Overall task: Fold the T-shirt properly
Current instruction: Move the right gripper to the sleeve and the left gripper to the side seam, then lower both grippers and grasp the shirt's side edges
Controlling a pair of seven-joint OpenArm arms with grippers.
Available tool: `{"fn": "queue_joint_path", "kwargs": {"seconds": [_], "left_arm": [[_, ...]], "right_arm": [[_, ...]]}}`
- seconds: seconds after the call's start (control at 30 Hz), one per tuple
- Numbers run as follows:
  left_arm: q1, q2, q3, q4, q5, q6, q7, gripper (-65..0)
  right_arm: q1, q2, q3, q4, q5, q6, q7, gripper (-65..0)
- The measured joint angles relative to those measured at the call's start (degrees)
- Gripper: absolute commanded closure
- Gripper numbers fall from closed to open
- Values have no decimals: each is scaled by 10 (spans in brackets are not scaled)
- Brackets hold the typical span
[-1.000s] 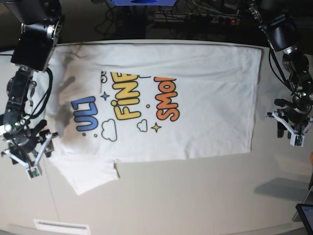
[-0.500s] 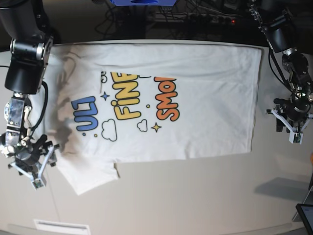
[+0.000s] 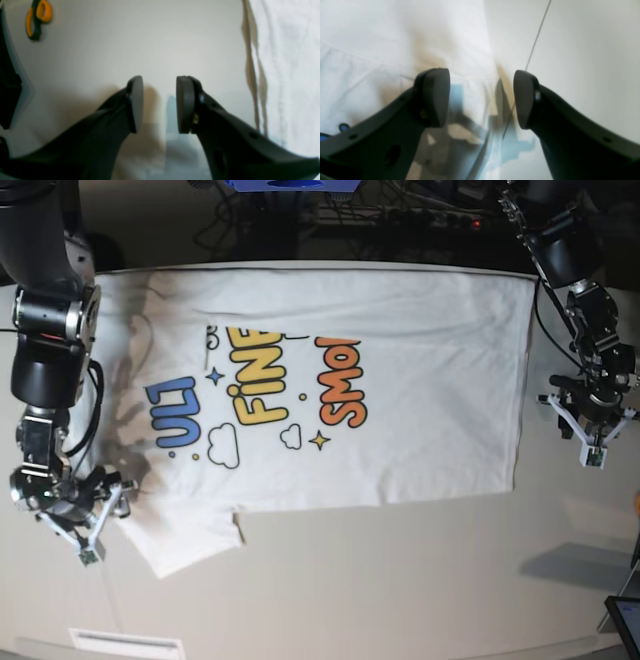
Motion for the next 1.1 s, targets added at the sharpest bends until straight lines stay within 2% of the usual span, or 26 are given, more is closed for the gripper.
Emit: {"fn": "queue_joint_path", "kwargs": {"seconds": [0.1,0.23,0.53,0.9,1.1], "left_arm": [[-12,-1,1,-1,-2,0,-3,-223],[-6,-1,2,-2,-2,0,0,-223],[-8,-1,2,-3,0,0,0,-223],[-8,-1,2,-3,0,0,-1,-223],[-8,0,2,-3,0,0,-1,-223]], "right_arm": [[25,3,41,-37,0,0,9,-387],[35,19,46,-75,2,-6,12,-387],[31,14,46,-120,3,0,29,-387],[24,12,46,-121,1,0,43,-380],[24,-1,46,-120,1,-5,47,-379]]}}
